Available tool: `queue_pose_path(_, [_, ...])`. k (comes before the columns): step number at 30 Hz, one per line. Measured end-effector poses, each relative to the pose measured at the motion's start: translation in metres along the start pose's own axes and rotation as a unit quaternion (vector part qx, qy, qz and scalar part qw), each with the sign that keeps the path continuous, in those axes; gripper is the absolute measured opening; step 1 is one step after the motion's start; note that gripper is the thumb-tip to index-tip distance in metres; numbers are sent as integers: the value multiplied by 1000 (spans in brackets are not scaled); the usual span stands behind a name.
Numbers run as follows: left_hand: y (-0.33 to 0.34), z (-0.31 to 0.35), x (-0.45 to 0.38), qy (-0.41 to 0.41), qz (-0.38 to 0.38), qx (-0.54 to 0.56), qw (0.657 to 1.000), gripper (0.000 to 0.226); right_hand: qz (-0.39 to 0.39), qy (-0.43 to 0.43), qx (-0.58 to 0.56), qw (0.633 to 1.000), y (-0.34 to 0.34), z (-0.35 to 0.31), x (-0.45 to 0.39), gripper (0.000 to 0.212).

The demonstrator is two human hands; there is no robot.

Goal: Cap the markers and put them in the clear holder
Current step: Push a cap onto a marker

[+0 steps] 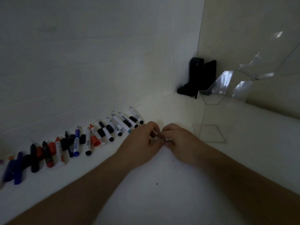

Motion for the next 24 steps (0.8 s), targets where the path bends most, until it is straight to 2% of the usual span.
queue_pose_path(3, [1, 1, 0, 21, 11, -23, 999, 29, 6, 7, 14, 1000, 0, 0, -3, 33])
queue_pose_path(6, [1, 0, 3, 28, 5, -26, 999, 18, 39, 23, 28, 999, -8, -2, 0, 26])
queue_pose_path(10, [-4, -1, 5, 31, 3, -15, 999, 28, 77, 107, 65, 989, -24, 8, 8, 11])
queue_pose_path(13, [-16, 0, 9, 20, 34, 53, 998, 27, 76, 161, 37, 983, -29, 14, 13, 16])
queue_pose_path(17, [-26, -9, 15, -37, 51, 210, 976, 24, 30, 187, 65, 980, -28, 18, 16, 37])
queue_pose_path(20, [-29, -13, 16, -60, 61, 274, 958, 28, 42, 165, 47, 984, -28, 15, 16, 32])
queue_pose_path(24, [-33, -11, 18, -68, 68, 304, 948, 32, 117, 129, -40, 984, -32, 11, 12, 20])
Point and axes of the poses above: each hand's wrist, its own x-axis away from the middle knuckle, its own y-axis out of the palm, z = x × y, the point moved 6 cm from there along -x, towards the middle knuckle
